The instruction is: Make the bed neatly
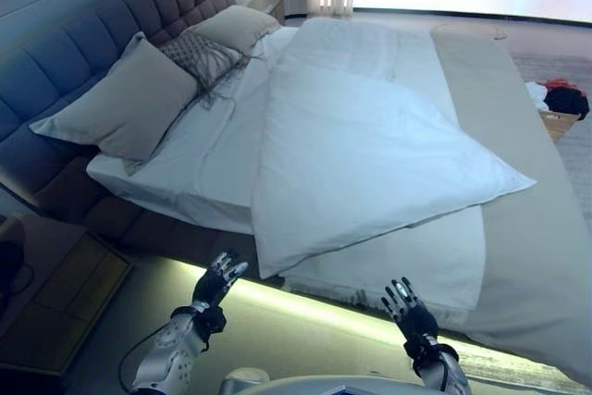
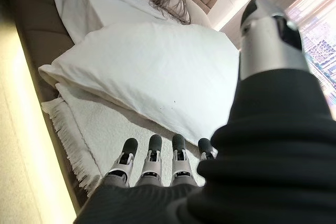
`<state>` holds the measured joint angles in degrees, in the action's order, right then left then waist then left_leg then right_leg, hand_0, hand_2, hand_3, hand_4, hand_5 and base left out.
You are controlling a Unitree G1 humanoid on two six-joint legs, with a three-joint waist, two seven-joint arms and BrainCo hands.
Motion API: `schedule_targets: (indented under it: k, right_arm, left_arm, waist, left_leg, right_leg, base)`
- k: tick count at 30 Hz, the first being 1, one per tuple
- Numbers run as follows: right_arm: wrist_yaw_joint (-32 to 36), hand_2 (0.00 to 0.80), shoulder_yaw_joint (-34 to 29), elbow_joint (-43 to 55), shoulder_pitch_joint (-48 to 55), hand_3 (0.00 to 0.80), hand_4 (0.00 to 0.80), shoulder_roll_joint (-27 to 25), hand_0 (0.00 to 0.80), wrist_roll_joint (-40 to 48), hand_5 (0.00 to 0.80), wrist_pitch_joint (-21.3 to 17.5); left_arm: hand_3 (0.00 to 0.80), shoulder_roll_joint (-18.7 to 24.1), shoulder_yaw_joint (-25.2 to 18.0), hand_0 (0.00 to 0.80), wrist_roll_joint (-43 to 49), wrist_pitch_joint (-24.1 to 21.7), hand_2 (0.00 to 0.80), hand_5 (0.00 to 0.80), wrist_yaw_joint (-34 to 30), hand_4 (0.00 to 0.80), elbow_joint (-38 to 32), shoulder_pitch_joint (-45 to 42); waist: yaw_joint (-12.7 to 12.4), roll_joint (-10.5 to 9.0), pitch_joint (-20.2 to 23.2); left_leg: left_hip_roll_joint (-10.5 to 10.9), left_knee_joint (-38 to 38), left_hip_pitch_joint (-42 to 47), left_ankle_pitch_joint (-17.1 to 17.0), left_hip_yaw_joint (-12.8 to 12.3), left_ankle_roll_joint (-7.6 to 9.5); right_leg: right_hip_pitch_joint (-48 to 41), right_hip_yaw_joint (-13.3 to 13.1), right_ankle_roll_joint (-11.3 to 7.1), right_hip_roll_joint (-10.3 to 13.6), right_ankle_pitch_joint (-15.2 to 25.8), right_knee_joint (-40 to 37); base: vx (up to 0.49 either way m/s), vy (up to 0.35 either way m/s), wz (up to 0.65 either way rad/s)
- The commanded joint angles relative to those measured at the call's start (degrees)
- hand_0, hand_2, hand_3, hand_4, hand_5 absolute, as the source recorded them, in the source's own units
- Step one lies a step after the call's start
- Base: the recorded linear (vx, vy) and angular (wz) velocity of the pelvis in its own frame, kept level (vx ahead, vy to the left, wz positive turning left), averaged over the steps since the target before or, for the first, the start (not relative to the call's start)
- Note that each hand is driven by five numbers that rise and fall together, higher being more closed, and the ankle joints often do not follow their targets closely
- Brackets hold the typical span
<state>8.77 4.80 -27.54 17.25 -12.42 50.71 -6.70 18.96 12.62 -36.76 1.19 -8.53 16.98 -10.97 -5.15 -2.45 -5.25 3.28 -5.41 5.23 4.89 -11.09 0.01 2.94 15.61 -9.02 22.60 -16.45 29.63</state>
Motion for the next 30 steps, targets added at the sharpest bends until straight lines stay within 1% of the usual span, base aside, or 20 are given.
schedule_targets:
  k: [1, 2, 3, 4, 6, 7, 8, 9, 10, 13, 17, 18, 20, 22, 23, 24, 26, 27, 29, 30]
  right_arm:
    - [0.84, 0.0, -3.03, 3.66, 1.31, 0.0, 0.0, -0.58, 0.0, 0.37, 0.0, -3.0]
    - [1.24, 0.0, -3.19, 3.4, 1.51, 0.0, 0.0, -0.81, 0.0, 0.61, 0.0, -2.74]
    - [1.85, 0.0, -3.22, 3.18, 1.51, 0.0, 0.0, -1.0, 0.0, 0.69, 0.0, -2.65]
    - [2.53, 0.0, -3.05, 2.95, 1.49, 0.0, 0.0, -1.3, 0.0, 0.85, 0.0, -2.56]
    - [3.27, 0.0, -2.84, 1.93, 0.39, 0.0, 0.0, -1.49, 0.0, 0.72, 0.0, -2.54]
    - [3.45, 0.0, -2.91, 1.49, -0.2, 0.0, 0.0, -1.66, 0.0, 0.97, 0.0, -2.39]
    - [3.61, 0.0, -2.94, 0.72, -1.13, 0.0, 0.0, -1.83, 0.0, 1.56, 0.0, -2.43]
    - [3.61, 0.0, -2.94, 0.11, -1.83, 0.0, 0.0, -1.88, 0.0, 1.98, 0.0, -2.33]
    - [3.7, 0.0, -2.97, -0.6, -2.3, 0.0, 0.0, -1.83, 0.0, 2.18, 0.0, -2.21]
    - [3.75, 0.0, -2.26, -1.01, -2.22, 0.0, 0.0, -1.74, 0.0, 2.64, 0.0, -1.99]
    - [5.68, 0.0, -2.59, -1.73, -0.55, 0.0, 0.0, -1.16, 0.0, 1.96, 0.0, -2.15]
    - [6.36, 0.0, -2.68, -2.07, -0.43, 0.0, 0.0, -1.11, 0.0, 2.03, 0.0, -2.12]
    - [7.05, 0.0, -2.31, -3.26, -0.75, 0.0, 0.0, -1.3, 0.0, 2.51, 0.0, -2.65]
    - [5.33, 0.0, -2.06, -3.03, -1.76, 0.0, 0.0, -1.48, 0.0, 1.96, 0.0, -2.2]
    - [6.01, 0.0, -1.83, -1.96, -1.81, 0.0, 0.0, -1.7, 0.0, 2.07, 0.0, -1.92]
    - [6.88, 0.0, -1.44, -1.19, -1.61, 0.0, 0.0, -2.2, 0.0, 2.22, 0.0, -1.97]
    - [6.42, 0.0, -1.44, -1.45, -1.73, 0.0, 0.0, -3.05, 0.0, 1.85, 0.0, -1.71]
    - [5.68, 0.0, -1.96, -2.37, -2.29, 0.0, 0.0, -3.69, 0.0, 1.38, 0.0, -1.45]
    - [5.81, 0.0, -2.61, -3.85, -3.04, 0.0, 0.0, -4.99, 0.0, 2.22, 0.0, -1.61]
    - [6.03, 0.0, -2.94, -4.25, -3.17, 0.0, 0.0, -5.57, 0.0, 2.69, 0.0, -1.66]
  left_arm:
    - [0.0, 2.01, -1.85, 0.0, 1.27, -0.96, 0.0, 0.0, -1.97, 0.0, -4.89, 0.62]
    - [0.0, 2.14, -1.93, 0.0, 0.9, -0.84, 0.0, 0.0, -1.89, 0.0, -4.91, 0.41]
    - [0.0, 2.23, -1.93, 0.0, 0.42, -0.91, 0.0, 0.0, -1.52, 0.0, -4.99, 0.44]
    - [0.0, 2.37, -1.89, 0.0, -0.27, -0.7, 0.0, 0.0, -0.72, 0.0, -5.31, 0.75]
    - [0.0, 2.36, -1.63, 0.0, -0.97, -0.56, 0.0, 0.0, 0.66, 0.0, -5.65, 1.55]
    - [0.0, 2.58, -1.59, 0.0, -1.08, -0.65, 0.0, 0.0, 0.73, 0.0, -5.65, 1.65]
    - [0.0, 2.75, -1.5, 0.0, -0.97, -0.77, 0.0, 0.0, 0.56, 0.0, -5.44, 2.01]
    - [0.0, 2.85, -1.34, 0.0, -0.77, -0.86, 0.0, 0.0, 0.39, 0.0, -5.23, 2.13]
    - [0.0, 2.86, -1.3, 0.0, -0.55, -0.87, 0.0, 0.0, 0.19, 0.0, -4.78, 2.24]
    - [0.0, 2.67, -1.65, 0.0, -0.17, -0.95, 0.0, 0.0, -0.73, 0.0, -3.9, 2.08]
    - [0.0, 2.32, -2.36, 0.0, -0.04, -0.83, 0.0, 0.0, -1.33, 0.0, -4.63, 0.49]
    - [0.0, 2.14, -2.6, 0.0, -0.05, -0.74, 0.0, 0.0, -1.4, 0.0, -5.04, 0.02]
    - [0.0, 2.12, -2.48, 0.0, -0.39, -1.18, 0.0, 0.0, -1.42, 0.0, -5.29, -0.66]
    - [0.0, 1.59, -2.27, 0.0, -1.3, -1.56, 0.0, 0.0, -1.02, 0.0, -4.5, -0.59]
    - [0.0, 1.44, -2.56, 0.0, -1.89, -1.9, 0.0, 0.0, -2.27, 0.0, -4.4, -0.51]
    - [0.0, 1.53, -2.69, 0.0, -1.77, -2.18, 0.0, 0.0, -3.09, 0.0, -4.72, -0.64]
    - [0.0, 1.27, -1.77, 0.0, -1.5, -3.49, 0.0, 0.0, -3.13, 0.0, -4.33, -0.52]
    - [0.0, 0.85, -1.08, 0.0, -2.22, -3.95, 0.0, 0.0, -2.85, 0.0, -3.96, 0.03]
    - [0.0, 0.0, -0.05, 0.0, -2.76, -4.05, 0.0, 0.0, -2.25, 0.0, -3.85, 0.96]
    - [0.0, -0.41, 0.92, 0.0, -2.86, -4.15, 0.0, 0.0, -1.46, 0.0, -4.05, 1.34]
  waist:
    - [0.67, 1.32, -0.15]
    - [0.94, 1.5, -0.14]
    - [1.25, 1.4, -0.15]
    - [1.66, 0.92, -0.18]
    - [2.33, -0.58, -0.34]
    - [2.56, -1.08, -0.25]
    - [2.84, -1.87, -0.54]
    - [3.03, -2.75, -0.5]
    - [3.16, -3.03, -0.53]
    - [3.0, -3.09, -0.73]
    - [2.69, -3.49, -0.45]
    - [2.55, -3.54, -0.34]
    - [2.32, -3.65, -0.08]
    - [2.48, -3.44, 0.15]
    - [2.82, -3.37, 0.08]
    - [3.22, -3.15, 0.17]
    - [3.81, -3.01, 0.69]
    - [4.07, -2.93, 1.06]
    - [4.24, -3.1, 1.22]
    - [4.13, -3.03, 1.13]
  left_leg:
    - [2.61, -2.49, -0.76, 3.06, 3.25, 8.72]
    - [3.13, -2.27, 0.17, 4.26, 4.0, 8.54]
    - [3.29, -2.09, -0.22, 3.12, 3.27, 8.61]
    - [3.86, -1.86, 0.23, 3.43, 3.67, 8.41]
    - [4.65, -1.53, 1.38, 4.42, 4.34, 7.7]
    - [4.89, -1.22, 2.27, 5.67, 5.16, 7.31]
    - [5.0, -1.0, 2.56, 5.74, 4.93, 7.01]
    - [5.4, -0.62, 2.86, 6.01, 5.21, 6.71]
    - [5.2, -0.21, 3.42, 6.28, 5.16, 6.38]
    - [4.2, 0.4, 5.03, 7.3, 4.43, 6.21]
    - [3.82, -1.1, 5.54, 8.56, 3.59, 6.7]
    - [3.65, -2.14, 5.46, 9.07, 3.53, 6.91]
    - [3.13, -3.9, 5.24, 9.99, 3.68, 6.92]
    - [2.85, -6.14, 5.58, 11.17, 4.2, 6.56]
    - [2.38, -8.55, 5.31, 11.41, 4.21, 6.31]
    - [1.59, -11.17, 4.44, 10.37, 4.23, 5.51]
    - [0.9, -15.25, 2.91, 9.43, 4.51, 4.47]
    - [0.18, -18.09, 1.89, 7.6, 4.11, 3.18]
    - [-0.33, -25.63, -0.28, 5.55, 3.43, 1.46]
    - [-0.87, -29.81, -2.79, 2.45, 3.19, -0.07]
  right_leg:
    - [6.75, -6.68, 0.96, -0.06, 26.75, 4.24]
    - [7.53, -7.99, -0.1, -0.65, 25.6, 5.36]
    - [8.12, -6.55, 1.16, -1.07, 26.9, 2.54]
    - [8.21, -5.89, 0.81, -1.8, 27.49, -1.4]
    - [8.0, -3.99, -0.67, -2.95, 29.54, -11.13]
    - [8.36, -3.92, -2.14, -3.88, 29.38, -15.01]
    - [8.46, -2.26, -2.1, -4.89, 30.93, -20.96]
    - [9.11, -1.41, -3.02, -5.67, 32.53, -25.52]
    - [9.3, -0.53, -3.6, -6.52, 33.56, -28.62]
    - [9.3, 1.85, -4.03, -8.44, 34.67, -31.74]
    - [8.71, 3.01, -3.78, -8.26, 33.69, -28.46]
    - [8.09, 2.71, -3.52, -8.35, 32.65, -26.76]
    - [6.41, 2.19, -3.22, -9.27, 30.5, -26.62]
    - [6.02, 1.13, -2.54, -9.38, 30.28, -24.68]
    - [6.11, 0.67, -1.89, -9.33, 29.63, -23.45]
    - [5.79, 0.16, -0.97, -10.23, 27.67, -22.93]
    - [5.19, -0.89, 0.23, -11.56, 25.17, -22.59]
    - [4.25, -0.79, 1.49, -12.46, 23.64, -22.68]
    - [2.78, 0.04, 3.3, -12.88, 21.6, -22.69]
    - [1.63, 1.0, 4.43, -13.34, 20.31, -22.7]
  base:
    - [0.15, 0.185, 0.24]
    - [0.105, 0.112, 0.27]
    - [0.124, 0.018, 0.26]
    - [0.085, -0.061, 0.05]
    - [0.217, -0.133, -0.18]
    - [0.226, -0.194, -0.21]
    - [0.235, -0.21, -0.26]
    - [0.218, -0.227, -0.34]
    - [0.236, -0.175, -0.3]
    - [0.244, -0.138, -0.02]
    - [0.213, -0.145, 0.18]
    - [0.202, -0.211, 0.17]
    - [0.233, -0.269, 0.14]
    - [0.214, -0.237, 0.22]
    - [0.194, -0.22, 0.29]
    - [0.184, -0.216, 0.23]
    - [0.179, -0.204, 0.14]
    - [0.184, -0.191, 0.09]
    - [0.155, -0.183, 0.11]
    - [0.105, -0.186, 0.12]
